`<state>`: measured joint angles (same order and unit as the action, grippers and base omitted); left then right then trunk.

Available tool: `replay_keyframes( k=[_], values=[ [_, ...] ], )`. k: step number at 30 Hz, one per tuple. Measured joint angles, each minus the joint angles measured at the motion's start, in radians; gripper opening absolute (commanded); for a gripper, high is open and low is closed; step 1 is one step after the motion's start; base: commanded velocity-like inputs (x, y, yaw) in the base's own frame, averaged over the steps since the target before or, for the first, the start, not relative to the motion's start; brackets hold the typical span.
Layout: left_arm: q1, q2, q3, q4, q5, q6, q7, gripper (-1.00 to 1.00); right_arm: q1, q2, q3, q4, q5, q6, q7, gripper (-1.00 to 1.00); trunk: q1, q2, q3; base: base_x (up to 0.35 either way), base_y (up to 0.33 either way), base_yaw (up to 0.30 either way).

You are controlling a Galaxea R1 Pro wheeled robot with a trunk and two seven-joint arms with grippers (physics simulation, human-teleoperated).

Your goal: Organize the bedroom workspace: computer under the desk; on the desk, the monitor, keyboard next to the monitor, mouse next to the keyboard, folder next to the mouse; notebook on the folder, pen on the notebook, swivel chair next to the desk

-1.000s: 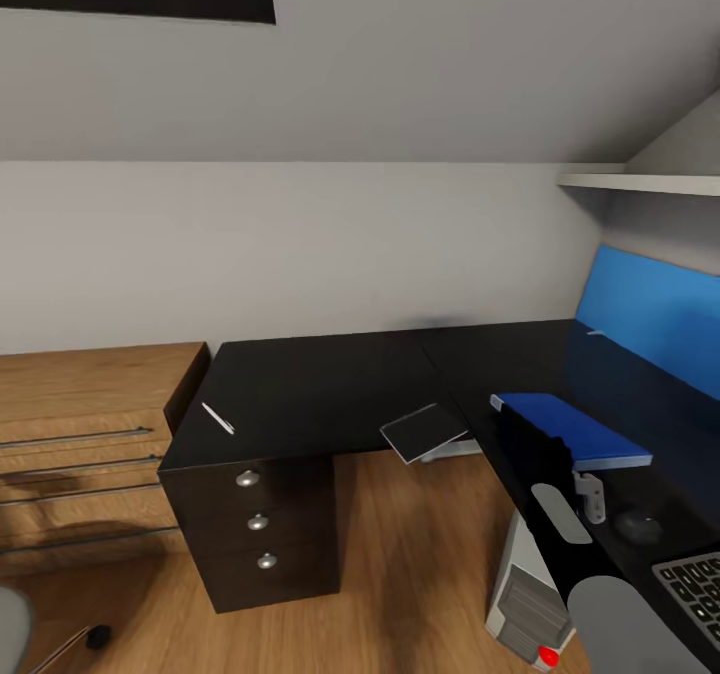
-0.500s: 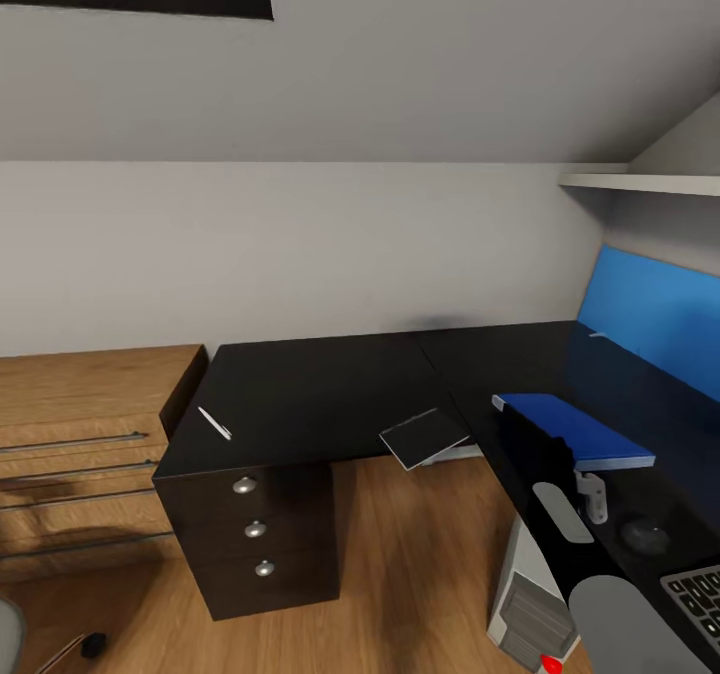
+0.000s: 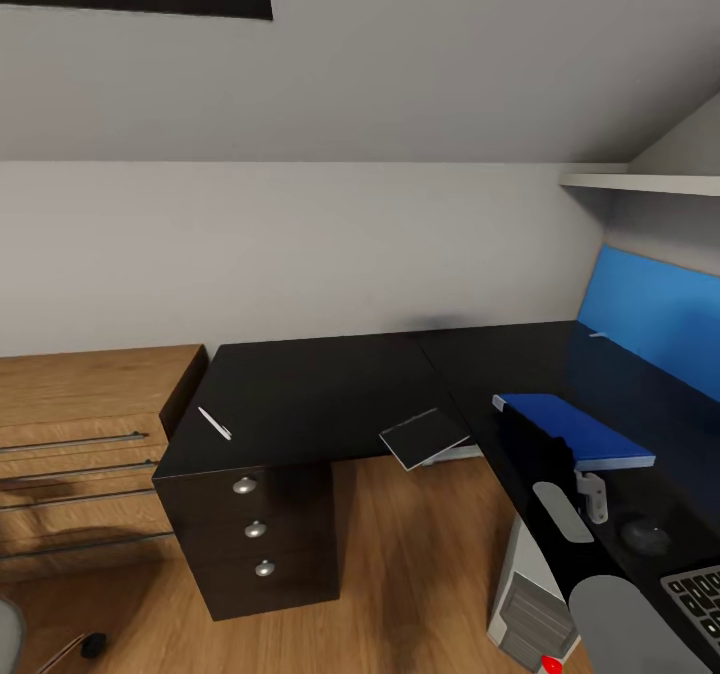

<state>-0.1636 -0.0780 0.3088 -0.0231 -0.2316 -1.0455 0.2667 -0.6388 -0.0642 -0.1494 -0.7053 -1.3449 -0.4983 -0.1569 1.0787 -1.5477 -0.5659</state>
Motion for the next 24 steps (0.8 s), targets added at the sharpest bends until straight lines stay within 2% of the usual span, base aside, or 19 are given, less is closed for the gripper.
replay_keyframes(
  k=[1, 16, 24],
  values=[
    [0.000, 0.000, 0.000, 0.000, 0.000, 0.000, 0.000, 1.00, 0.000, 0.000, -0.001, 0.017, -0.035, -0.006, -0.001, 1.00, 0.000, 0.000, 0.000, 0.000, 0.000, 0.000],
    [0.000, 0.000, 0.000, 0.000, 0.000, 0.000, 0.000, 1.00, 0.000, 0.000, -0.001, 0.016, -0.033, -0.008, -0.001, 1.00, 0.000, 0.000, 0.000, -0.002, 0.000, 0.000],
    [0.000, 0.000, 0.000, 0.000, 0.000, 0.000, 0.000, 1.00, 0.000, 0.000, -0.001, 0.016, -0.033, -0.008, -0.001, 1.00, 0.001, 0.000, 0.000, -0.223, 0.000, 0.000]
  ],
)
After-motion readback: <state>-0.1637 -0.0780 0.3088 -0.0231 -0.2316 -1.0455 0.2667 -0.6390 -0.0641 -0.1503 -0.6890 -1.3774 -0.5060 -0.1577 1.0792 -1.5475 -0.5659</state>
